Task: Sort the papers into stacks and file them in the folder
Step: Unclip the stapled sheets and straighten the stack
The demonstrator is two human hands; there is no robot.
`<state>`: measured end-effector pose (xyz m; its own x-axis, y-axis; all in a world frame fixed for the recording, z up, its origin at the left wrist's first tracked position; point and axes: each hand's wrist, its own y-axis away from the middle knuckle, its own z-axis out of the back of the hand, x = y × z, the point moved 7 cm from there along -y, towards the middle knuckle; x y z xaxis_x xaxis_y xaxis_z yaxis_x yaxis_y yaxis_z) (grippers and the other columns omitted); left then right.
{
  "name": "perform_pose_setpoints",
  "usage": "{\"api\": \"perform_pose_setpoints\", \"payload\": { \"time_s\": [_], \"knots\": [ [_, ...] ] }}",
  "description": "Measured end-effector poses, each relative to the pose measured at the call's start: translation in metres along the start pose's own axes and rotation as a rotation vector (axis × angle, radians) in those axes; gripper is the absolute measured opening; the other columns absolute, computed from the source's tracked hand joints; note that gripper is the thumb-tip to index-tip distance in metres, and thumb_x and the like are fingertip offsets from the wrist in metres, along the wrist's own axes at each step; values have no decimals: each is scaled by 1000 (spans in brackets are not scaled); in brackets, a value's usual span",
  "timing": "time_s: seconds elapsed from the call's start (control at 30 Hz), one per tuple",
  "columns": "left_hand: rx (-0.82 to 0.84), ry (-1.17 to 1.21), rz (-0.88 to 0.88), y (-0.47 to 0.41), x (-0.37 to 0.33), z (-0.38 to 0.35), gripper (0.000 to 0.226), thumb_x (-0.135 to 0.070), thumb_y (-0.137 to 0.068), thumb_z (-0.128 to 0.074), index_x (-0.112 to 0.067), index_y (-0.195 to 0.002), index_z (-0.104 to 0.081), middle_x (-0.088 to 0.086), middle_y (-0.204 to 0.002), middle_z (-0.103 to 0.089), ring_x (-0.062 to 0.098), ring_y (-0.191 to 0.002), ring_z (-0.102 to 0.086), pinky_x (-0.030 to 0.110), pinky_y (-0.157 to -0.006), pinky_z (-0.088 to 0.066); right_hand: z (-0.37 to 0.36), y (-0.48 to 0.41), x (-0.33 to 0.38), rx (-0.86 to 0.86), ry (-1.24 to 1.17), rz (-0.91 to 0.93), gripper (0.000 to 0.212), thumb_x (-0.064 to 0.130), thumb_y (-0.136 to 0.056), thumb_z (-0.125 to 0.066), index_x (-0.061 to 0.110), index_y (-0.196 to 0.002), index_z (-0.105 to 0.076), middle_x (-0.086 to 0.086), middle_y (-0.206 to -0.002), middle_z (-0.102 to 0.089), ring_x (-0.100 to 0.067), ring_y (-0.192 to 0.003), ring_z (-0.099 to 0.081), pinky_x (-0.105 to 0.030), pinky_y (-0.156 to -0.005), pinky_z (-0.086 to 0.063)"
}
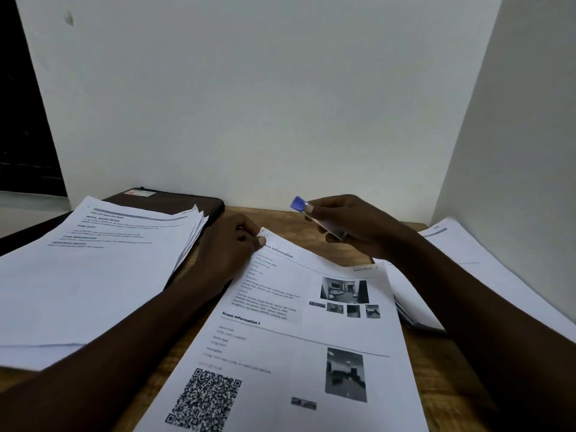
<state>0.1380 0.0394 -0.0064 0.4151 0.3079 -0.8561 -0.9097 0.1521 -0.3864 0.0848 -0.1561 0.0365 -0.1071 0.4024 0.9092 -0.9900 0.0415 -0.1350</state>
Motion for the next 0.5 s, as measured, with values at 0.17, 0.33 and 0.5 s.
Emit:
{"api": "perform_pose_setpoints", "payload": {
  "time_s": [0.17, 0.33, 0.5],
  "knots": [
    [-40, -30, -68, 2, -4, 3, 25, -12, -80, -78, -22, -69, -58, -4, -68, -65, 4, -64, -56, 24, -62, -37, -15, 4, 12, -28, 254, 133, 24, 32, -91, -66, 13, -103, -75, -8, -91, -71, -10, -67, -52, -28, -65, -42],
    [-60, -112, -144, 3, -13, 2, 20, -12, -79, -78, -16, -69, -62, -4, -73, -68, -6, -61, -56, 12, -56, -36, -21, 8, 21, -157, 607, 363, 26, 20, -85, -73, 19, -111, -73, 3, -108, -73, -8, -95, -65, -31, -91, -51],
    [-58, -164, -234, 8, -25, 2, 19, -5, -78, -78, -10, -68, -61, -5, -66, -64, -8, -59, -55, 8, -54, -36, -20, 10, 24, -168, 636, 422, 28, 14, -83, -73, 19, -111, -73, 2, -108, -73, -14, -100, -67, -40, -89, -52]
  ]
}}
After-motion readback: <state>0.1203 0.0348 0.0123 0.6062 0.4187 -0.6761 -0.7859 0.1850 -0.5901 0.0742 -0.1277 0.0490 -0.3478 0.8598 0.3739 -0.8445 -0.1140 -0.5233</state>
